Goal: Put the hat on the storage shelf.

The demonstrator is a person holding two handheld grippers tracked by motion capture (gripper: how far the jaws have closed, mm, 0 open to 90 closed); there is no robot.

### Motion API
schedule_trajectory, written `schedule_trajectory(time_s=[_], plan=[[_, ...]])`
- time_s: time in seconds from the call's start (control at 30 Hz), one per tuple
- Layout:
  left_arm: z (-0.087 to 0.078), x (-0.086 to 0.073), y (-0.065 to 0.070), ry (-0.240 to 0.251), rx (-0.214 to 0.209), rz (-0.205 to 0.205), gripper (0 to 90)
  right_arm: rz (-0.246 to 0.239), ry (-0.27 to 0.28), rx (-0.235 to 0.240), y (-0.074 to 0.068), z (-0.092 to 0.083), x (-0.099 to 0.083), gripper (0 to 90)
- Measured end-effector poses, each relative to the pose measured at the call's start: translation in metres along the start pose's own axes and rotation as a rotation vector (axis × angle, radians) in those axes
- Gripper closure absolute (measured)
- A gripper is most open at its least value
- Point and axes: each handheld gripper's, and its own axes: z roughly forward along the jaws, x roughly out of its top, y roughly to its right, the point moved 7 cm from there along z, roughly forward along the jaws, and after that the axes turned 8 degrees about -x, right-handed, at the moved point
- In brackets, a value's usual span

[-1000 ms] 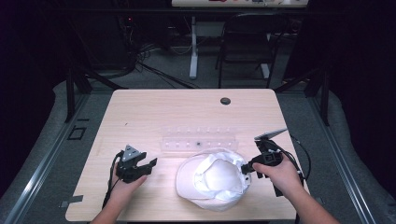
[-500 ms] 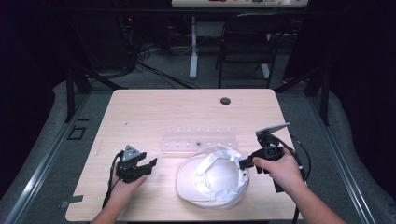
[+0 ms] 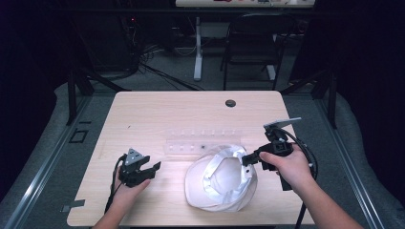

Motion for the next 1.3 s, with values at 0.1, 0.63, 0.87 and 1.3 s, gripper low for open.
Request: schedule_trajectory(time_s=[0.1,0.63,0.87,1.3], plan=[[0.000,0.000,0.000,0.000,-0.001,0.000,46.9,0.009,0.026,0.016,-0.004,-0.004,0.003,82.6],[0.000,0.000,0.001,0.005,-0.001,0.002,46.9,-0.011,0.063,0.102,-0.023,-0.017,0.011,82.8],[-0.001,0.001,0.001,0.010,-0.002,0.006,46.9,-0.020,0.078,0.131,-0.032,-0.026,0.016,82.8],[-0.003,0.004,0.009,0.020,-0.017,0.018,46.9,-0.021,0.150,0.115,-0.040,-0.058,0.031,82.8]])
